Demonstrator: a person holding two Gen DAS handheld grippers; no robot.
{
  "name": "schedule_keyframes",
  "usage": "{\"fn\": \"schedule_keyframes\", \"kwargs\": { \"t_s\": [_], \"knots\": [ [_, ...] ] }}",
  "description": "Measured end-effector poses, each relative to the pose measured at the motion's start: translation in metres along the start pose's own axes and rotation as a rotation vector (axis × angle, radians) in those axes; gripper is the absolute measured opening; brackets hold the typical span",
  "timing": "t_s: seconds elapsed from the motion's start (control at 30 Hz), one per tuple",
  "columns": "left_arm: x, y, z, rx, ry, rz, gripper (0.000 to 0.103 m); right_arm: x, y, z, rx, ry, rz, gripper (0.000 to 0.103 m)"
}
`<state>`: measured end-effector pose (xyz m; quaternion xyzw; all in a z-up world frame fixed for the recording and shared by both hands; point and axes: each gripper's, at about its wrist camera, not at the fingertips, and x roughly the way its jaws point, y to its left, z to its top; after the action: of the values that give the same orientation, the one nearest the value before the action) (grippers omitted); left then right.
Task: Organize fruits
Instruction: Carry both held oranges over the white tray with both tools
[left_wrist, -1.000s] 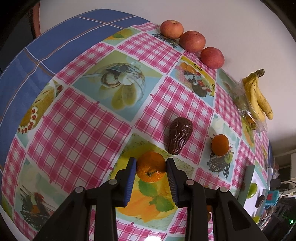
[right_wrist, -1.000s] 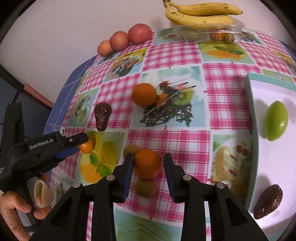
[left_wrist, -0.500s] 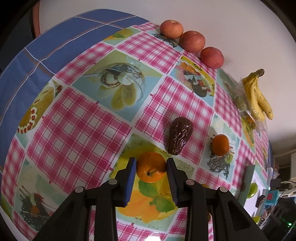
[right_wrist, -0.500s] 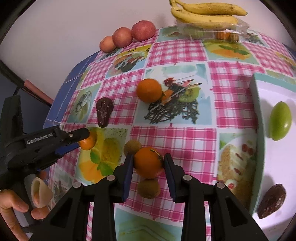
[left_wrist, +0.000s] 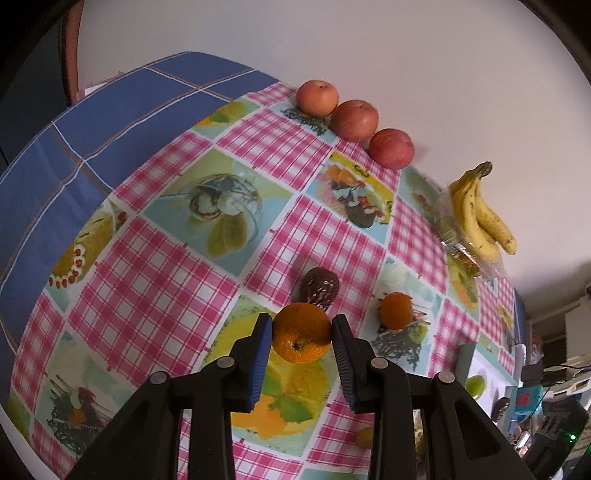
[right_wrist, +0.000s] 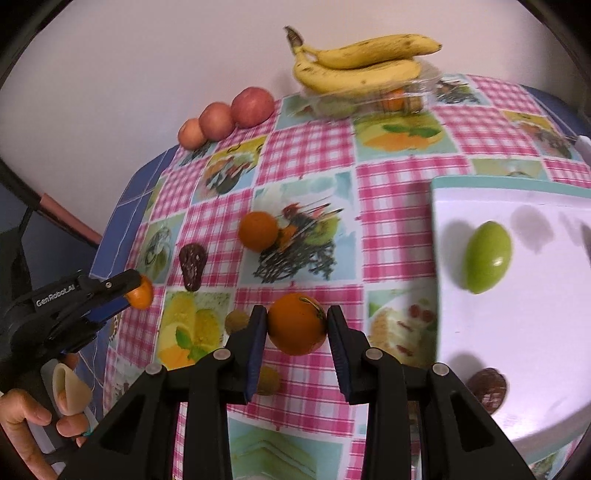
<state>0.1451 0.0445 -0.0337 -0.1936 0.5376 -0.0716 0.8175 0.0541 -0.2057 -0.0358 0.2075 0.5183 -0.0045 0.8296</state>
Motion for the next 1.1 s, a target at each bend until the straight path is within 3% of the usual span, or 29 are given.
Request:
{"fn": "schedule_keyframes", "kwargs": {
  "t_s": [0.5, 0.7, 1.1],
  "knots": [
    [-0.002, -0.040, -0.017, 0.024, 0.003, -0.039, 0.035, -0.043, -0.057, 0.010, 0.117, -0.068, -0.096, 0.035],
    [0.001, -0.059, -0.028, 0.050, 0.019, -0.057, 0.035, -0.066, -0.104, 0.012, 0.190, -0.097, -0.207, 0.035],
    [0.012, -0.144, -0.075, 0.232, 0.068, -0.115, 0.035, -0.104, -0.190, 0.003, 0.324, -0.127, -0.317, 0.035]
  ]
}}
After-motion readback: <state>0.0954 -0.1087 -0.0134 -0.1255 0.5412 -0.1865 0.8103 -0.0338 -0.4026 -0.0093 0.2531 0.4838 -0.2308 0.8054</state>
